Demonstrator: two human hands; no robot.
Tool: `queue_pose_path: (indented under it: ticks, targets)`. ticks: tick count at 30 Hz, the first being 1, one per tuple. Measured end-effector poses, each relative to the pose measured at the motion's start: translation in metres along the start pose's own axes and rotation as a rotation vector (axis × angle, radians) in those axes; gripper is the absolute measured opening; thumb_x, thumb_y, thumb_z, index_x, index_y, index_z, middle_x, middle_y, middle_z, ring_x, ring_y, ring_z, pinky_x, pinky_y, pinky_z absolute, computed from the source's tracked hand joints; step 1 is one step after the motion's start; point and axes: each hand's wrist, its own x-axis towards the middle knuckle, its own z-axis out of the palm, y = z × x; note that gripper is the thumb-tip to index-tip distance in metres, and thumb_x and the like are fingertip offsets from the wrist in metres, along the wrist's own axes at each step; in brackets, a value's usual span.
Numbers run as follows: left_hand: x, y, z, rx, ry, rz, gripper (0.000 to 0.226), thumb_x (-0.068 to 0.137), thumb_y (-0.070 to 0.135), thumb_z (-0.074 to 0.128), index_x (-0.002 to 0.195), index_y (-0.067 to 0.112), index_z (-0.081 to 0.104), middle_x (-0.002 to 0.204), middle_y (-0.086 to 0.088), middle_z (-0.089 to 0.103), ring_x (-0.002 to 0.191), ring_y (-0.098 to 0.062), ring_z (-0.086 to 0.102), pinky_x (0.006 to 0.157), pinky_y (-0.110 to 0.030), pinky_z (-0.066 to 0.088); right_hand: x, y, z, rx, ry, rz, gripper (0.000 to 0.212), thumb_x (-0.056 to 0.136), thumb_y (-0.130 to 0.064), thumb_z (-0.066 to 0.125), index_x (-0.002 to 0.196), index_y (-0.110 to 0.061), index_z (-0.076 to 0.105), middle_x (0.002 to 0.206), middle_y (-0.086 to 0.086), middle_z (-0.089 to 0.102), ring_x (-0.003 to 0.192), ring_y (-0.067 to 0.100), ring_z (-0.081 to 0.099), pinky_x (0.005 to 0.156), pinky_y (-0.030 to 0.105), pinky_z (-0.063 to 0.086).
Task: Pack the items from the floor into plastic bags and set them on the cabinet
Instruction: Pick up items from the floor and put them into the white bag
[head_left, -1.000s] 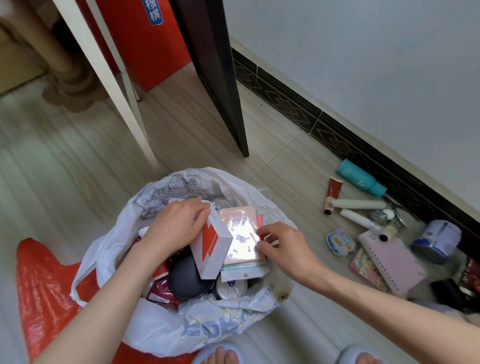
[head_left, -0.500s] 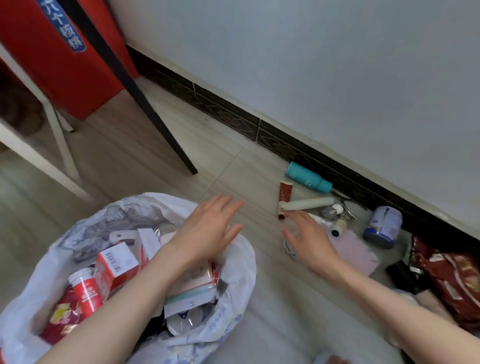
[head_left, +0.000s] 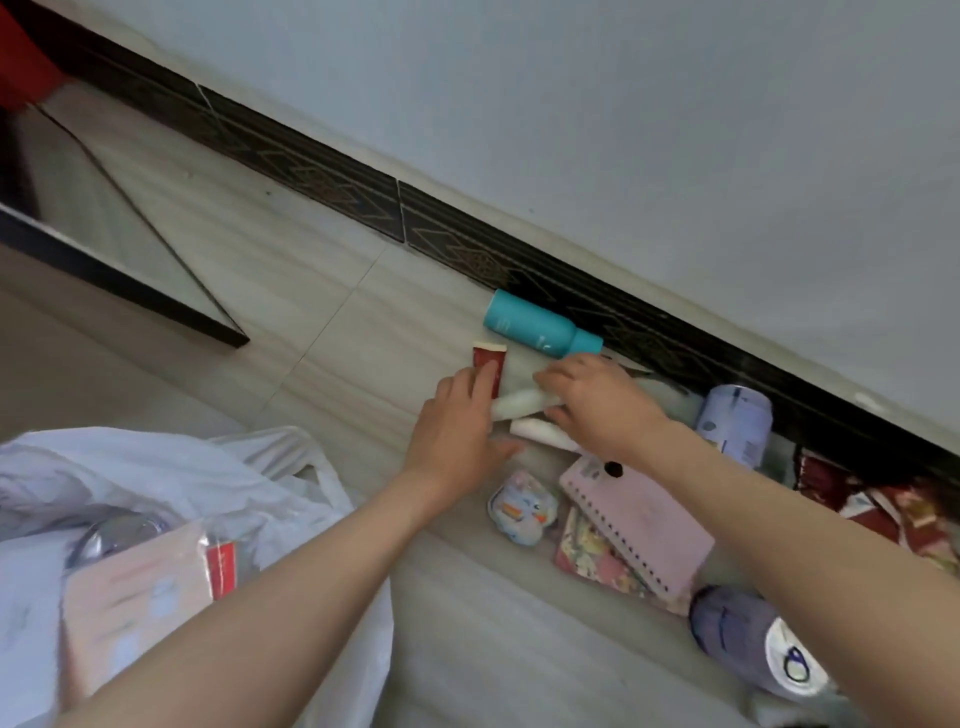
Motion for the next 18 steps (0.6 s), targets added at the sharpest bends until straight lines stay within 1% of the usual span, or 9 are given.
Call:
queue_pose_path:
  ticks: [3, 5, 6, 8, 10, 13, 16, 18]
  targets:
    - [0.004, -0.01, 0.003, 0.017, 0.059, -0.05, 0.08, 0.077, 0.033, 0.068, 0.14, 0.011, 0.025, 0.131, -0.01, 0.041, 0.118, -0.028, 0.039, 0.092, -0.038, 0.037, 0.005, 0.003, 0.008, -0.031, -0.082, 0.025, 0.045, 0.091, -0.031, 0.047, 0.134, -0.02, 0.042, 0.133, 0.004, 0.049, 0.125, 0.024, 0.039, 0.111, 0.038, 0.02]
    - [0.003, -0.019, 0.001, 0.011, 0.082, -0.105, 0.071, 0.08, 0.023, 0.065, 0.139, 0.009, 0.028, 0.132, -0.012, 0.041, 0.12, -0.03, 0.039, 0.095, -0.039, 0.035, 0.008, 0.003, 0.009, -0.056, -0.109, 0.04, 0.043, 0.092, -0.031, 0.046, 0.133, -0.021, 0.043, 0.13, 0.003, 0.049, 0.124, 0.024, 0.039, 0.109, 0.039, 0.019]
    - [0.003, -0.025, 0.0, 0.004, 0.089, -0.116, 0.063, 0.082, 0.018, 0.063, 0.137, 0.008, 0.033, 0.131, -0.013, 0.043, 0.119, -0.031, 0.039, 0.095, -0.039, 0.035, 0.009, 0.003, 0.008, -0.078, -0.107, 0.044, 0.04, 0.092, -0.029, 0.045, 0.131, -0.02, 0.045, 0.127, 0.004, 0.05, 0.122, 0.024, 0.04, 0.107, 0.039, 0.022]
    - [0.002, -0.034, -0.003, 0.002, 0.092, -0.108, 0.045, 0.083, 0.013, 0.06, 0.126, 0.007, 0.048, 0.123, -0.015, 0.049, 0.112, -0.032, 0.042, 0.092, -0.039, 0.037, 0.012, 0.002, 0.004, -0.135, -0.093, 0.038, 0.036, 0.091, -0.024, 0.046, 0.127, -0.019, 0.047, 0.123, 0.004, 0.05, 0.118, 0.022, 0.042, 0.102, 0.039, 0.026]
    - [0.002, -0.039, -0.005, 0.012, 0.083, -0.099, 0.037, 0.083, 0.013, 0.06, 0.118, 0.006, 0.054, 0.117, -0.014, 0.051, 0.108, -0.031, 0.044, 0.09, -0.038, 0.038, 0.013, 0.0, 0.002, -0.213, -0.095, 0.002, 0.033, 0.089, -0.019, 0.047, 0.123, -0.016, 0.046, 0.121, 0.005, 0.049, 0.116, 0.022, 0.044, 0.098, 0.038, 0.029]
    - [0.005, -0.041, -0.007, 0.014, 0.065, -0.088, 0.036, 0.084, 0.018, 0.061, 0.117, 0.007, 0.055, 0.115, -0.012, 0.05, 0.107, -0.029, 0.043, 0.089, -0.036, 0.038, 0.011, -0.001, 0.004, -0.292, -0.088, -0.045, 0.032, 0.09, -0.015, 0.047, 0.121, -0.013, 0.042, 0.119, 0.006, 0.048, 0.112, 0.022, 0.046, 0.095, 0.037, 0.032]
    - [0.008, -0.041, -0.006, -0.018, 0.063, -0.087, 0.03, 0.085, 0.022, 0.06, 0.111, 0.007, 0.059, 0.11, -0.011, 0.052, 0.104, -0.027, 0.045, 0.087, -0.034, 0.039, 0.009, 0.0, 0.008, -0.282, -0.067, -0.055, 0.032, 0.089, -0.015, 0.05, 0.12, -0.013, 0.04, 0.118, 0.005, 0.051, 0.109, 0.022, 0.049, 0.093, 0.034, 0.033]
    - [0.009, -0.041, -0.006, -0.082, 0.076, -0.105, 0.028, 0.086, 0.023, 0.06, 0.109, 0.007, 0.061, 0.107, -0.011, 0.054, 0.102, -0.026, 0.047, 0.085, -0.033, 0.04, 0.008, 0.0, 0.009, -0.242, -0.047, -0.047, 0.033, 0.088, -0.015, 0.051, 0.119, -0.013, 0.04, 0.117, 0.006, 0.052, 0.107, 0.023, 0.049, 0.092, 0.034, 0.034]
